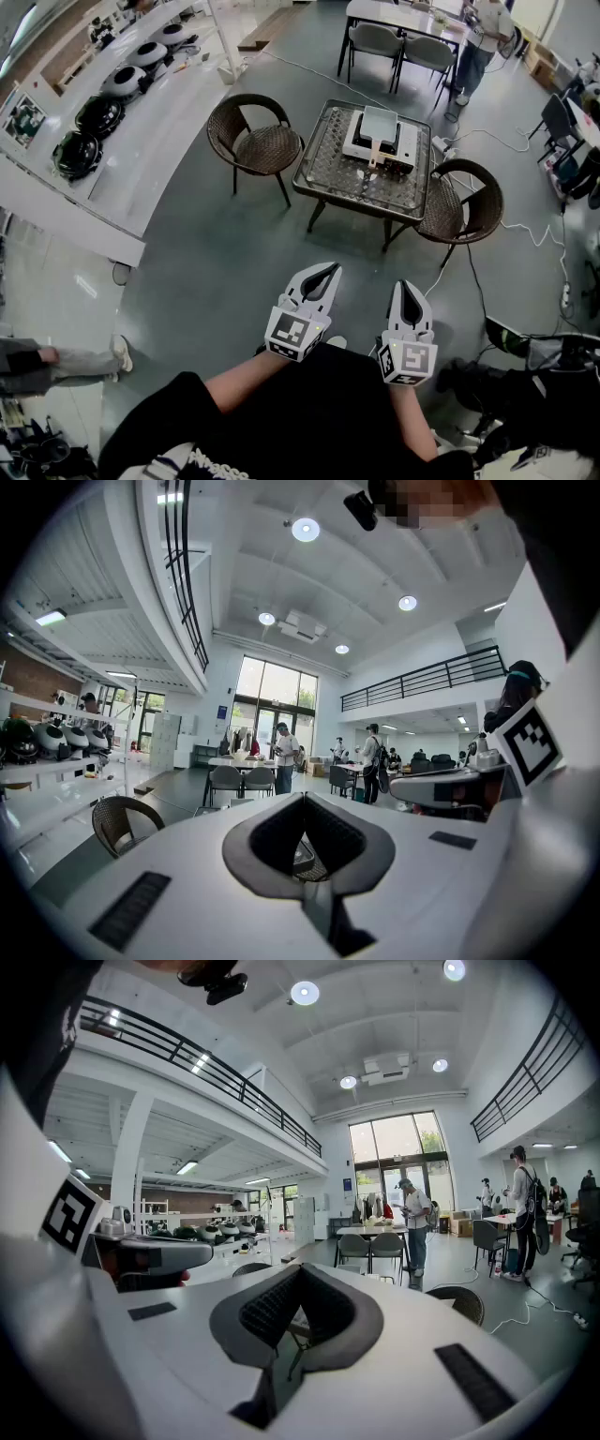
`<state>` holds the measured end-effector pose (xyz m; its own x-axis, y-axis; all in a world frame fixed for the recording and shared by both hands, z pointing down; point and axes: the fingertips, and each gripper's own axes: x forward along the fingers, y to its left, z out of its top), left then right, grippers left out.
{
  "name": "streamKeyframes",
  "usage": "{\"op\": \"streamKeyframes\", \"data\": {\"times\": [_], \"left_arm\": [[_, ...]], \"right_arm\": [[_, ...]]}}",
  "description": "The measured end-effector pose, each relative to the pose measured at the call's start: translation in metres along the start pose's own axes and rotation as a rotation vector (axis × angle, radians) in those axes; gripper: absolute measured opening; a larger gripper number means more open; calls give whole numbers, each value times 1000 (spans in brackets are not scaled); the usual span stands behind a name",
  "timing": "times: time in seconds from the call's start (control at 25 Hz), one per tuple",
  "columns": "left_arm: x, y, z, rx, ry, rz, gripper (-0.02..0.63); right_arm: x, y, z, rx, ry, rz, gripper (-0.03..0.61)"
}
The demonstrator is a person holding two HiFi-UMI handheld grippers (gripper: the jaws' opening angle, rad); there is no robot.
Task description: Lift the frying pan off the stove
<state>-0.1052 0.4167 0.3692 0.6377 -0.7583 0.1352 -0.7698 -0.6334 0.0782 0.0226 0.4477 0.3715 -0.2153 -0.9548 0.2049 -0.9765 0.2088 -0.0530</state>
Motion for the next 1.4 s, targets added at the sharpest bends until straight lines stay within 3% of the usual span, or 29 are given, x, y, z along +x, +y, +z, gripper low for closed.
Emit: {"op": "streamKeyframes", "data": {"times": [0.28, 0.4, 0.68, 0.92, 1.16, 1.4], "left_arm": [[9, -11, -2, -18, -19, 10, 15], [12, -17, -5, -12, -9, 24, 15], [10, -22, -3, 26, -26, 76, 15], [24, -22, 1, -11, -60, 58, 15], [48, -9, -8, -26, -42, 28, 15], [81, 12, -11, -35, -25, 16, 15]], "right_arm": [[-13, -26, 3, 53, -77, -21, 29], [-17, -33, 0, 20, -74, -17, 31], [-26, -45, -15, 58, -63, -33, 31], [-19, -64, -28, 71, -31, -71, 31], [-1, -62, -27, 46, -19, -70, 31], [32, -78, -25, 87, -24, -78, 31]]}}
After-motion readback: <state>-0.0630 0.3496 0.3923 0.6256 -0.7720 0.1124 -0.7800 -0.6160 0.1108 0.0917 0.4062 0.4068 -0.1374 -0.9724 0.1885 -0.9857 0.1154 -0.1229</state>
